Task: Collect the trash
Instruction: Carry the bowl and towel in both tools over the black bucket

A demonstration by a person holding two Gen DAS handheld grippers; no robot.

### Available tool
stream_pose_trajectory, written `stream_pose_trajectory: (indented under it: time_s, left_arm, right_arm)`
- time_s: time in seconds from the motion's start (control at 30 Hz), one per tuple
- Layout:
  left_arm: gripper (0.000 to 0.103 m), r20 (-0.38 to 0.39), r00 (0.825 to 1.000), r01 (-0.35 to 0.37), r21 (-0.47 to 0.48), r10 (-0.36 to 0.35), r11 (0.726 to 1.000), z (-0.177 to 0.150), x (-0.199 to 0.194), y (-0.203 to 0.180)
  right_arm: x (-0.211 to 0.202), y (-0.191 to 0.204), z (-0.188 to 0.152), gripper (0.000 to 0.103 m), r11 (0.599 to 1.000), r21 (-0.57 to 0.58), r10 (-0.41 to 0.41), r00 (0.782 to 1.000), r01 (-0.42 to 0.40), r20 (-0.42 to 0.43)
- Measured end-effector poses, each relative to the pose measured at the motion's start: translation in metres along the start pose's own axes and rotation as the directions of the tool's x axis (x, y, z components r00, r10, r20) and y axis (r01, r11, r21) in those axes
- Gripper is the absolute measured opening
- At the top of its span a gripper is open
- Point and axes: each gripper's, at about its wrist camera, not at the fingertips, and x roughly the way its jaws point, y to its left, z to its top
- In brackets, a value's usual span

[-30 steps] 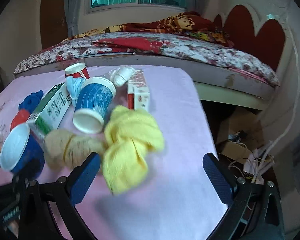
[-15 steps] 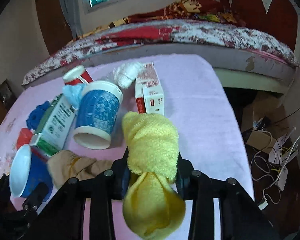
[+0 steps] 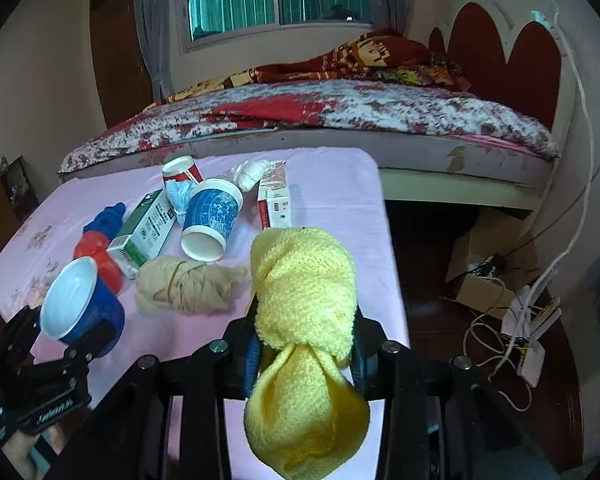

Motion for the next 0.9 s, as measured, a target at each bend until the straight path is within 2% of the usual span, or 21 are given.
stream_pose_trajectory:
  time_s: [0.2,0.53,0.73,0.9]
  left_arm:
    - [0.077,0.007,0.999,0.053,0.044,-0.053,0.998,-0.006,-0.017,-0.029]
    - [0.077,-0.005,0.989,0.146,0.129,-0.146,0.981,-0.013,-0.031,-0.091]
    - [0.077,-0.02,0.977,0.213,0.183,-0.213,0.96,-0.018,-0.035,-0.136]
    - [0.077,-0.049,0.958,0.285,0.23,-0.281,0.931,-0.027,-0.037,-0.173]
  right_arm:
    - [-0.045,-0.023,-0.028,0.038,1.0,0.012,-0.012,1.0,0.012,0.019]
    - [-0.089,-0.085,-0.063,0.038,0.992,0.101,-0.074,0.997,0.071,0.027]
    - [-0.108,-0.117,-0.082,0.039,0.984,0.139,-0.117,0.993,0.114,0.02]
    - [-0.117,-0.143,-0.106,0.039,0.976,0.151,-0.156,0.988,0.157,-0.024]
